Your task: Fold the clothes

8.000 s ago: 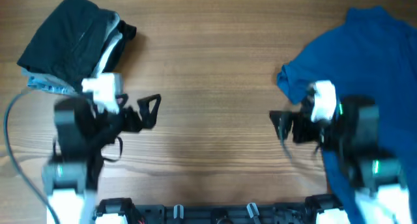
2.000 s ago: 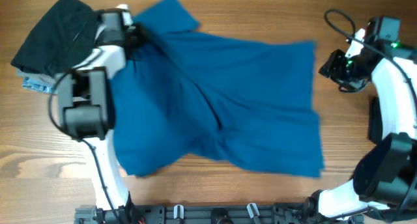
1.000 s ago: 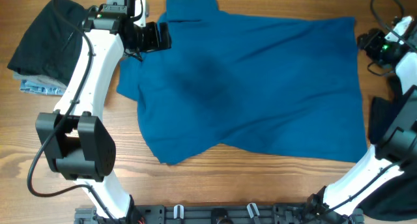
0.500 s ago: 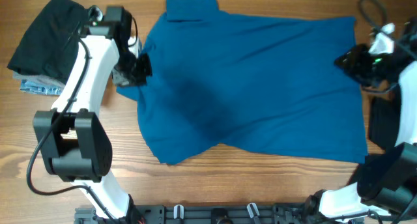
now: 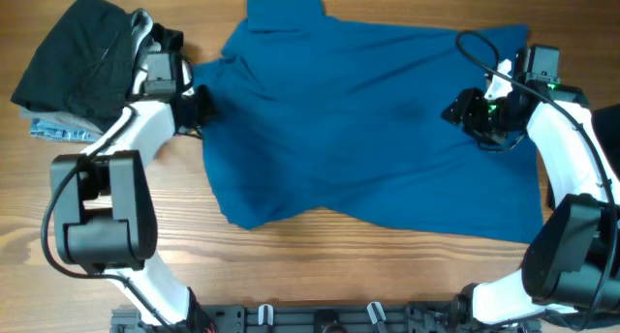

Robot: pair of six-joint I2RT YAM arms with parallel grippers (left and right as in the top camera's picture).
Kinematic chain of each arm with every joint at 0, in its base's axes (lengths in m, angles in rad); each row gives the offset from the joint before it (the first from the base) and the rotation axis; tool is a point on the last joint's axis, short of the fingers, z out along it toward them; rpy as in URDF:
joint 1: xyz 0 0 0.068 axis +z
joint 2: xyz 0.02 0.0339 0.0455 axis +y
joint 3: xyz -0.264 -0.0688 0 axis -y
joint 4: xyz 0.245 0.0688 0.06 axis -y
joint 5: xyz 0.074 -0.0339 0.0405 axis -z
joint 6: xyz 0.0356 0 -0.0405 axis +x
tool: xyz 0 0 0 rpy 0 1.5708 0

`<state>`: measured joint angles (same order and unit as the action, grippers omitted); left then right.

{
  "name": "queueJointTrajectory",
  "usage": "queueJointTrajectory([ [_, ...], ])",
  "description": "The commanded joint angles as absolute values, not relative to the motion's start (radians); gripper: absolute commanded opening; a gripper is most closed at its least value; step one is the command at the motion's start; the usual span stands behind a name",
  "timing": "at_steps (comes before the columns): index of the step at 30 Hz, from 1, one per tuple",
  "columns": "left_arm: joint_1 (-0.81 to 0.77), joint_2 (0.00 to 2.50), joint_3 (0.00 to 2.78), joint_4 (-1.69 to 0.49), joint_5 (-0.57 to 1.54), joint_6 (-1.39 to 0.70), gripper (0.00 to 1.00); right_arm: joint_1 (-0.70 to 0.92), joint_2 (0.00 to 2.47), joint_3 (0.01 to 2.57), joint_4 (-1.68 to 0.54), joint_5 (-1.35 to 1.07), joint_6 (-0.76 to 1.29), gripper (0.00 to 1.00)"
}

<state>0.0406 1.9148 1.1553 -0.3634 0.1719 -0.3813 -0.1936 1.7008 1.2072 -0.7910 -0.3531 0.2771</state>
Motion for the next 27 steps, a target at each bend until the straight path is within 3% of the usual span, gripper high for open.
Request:
queueJointTrajectory([
  [1, 0.062, 1.898, 1.201, -0.464, 0.266, -0.38, 0.36, -0.243, 1.711, 1.202, -0.791, -0.288, 0.295, 0.63],
  [5, 0.062, 1.837, 1.202, -0.635, 0.271, -0.285, 0.47, -0.339, 1.711, 1.202, -0.829, -0.288, 0.29, 0.64],
  [8, 0.062, 1.804, 1.202, -0.701, 0.24, -0.197, 0.72, -0.415, 1.711, 1.202, -0.852, -0.288, 0.287, 0.64],
  [11, 0.064, 1.803, 1.202, -0.756, 0.181, -0.186, 0.82, -0.466, 1.711, 1.202, -0.893, -0.287, 0.26, 0.64],
  [17, 0.063, 1.803, 1.202, -0.892, 0.185, -0.186, 0.73, -0.472, 1.711, 1.202, -0.981, -0.281, 0.212, 0.65],
  [27, 0.063, 1.803, 1.201, -0.869, 0.212, -0.186, 0.68, -0.472, 1.711, 1.202, -0.978, -0.281, 0.21, 0.69],
])
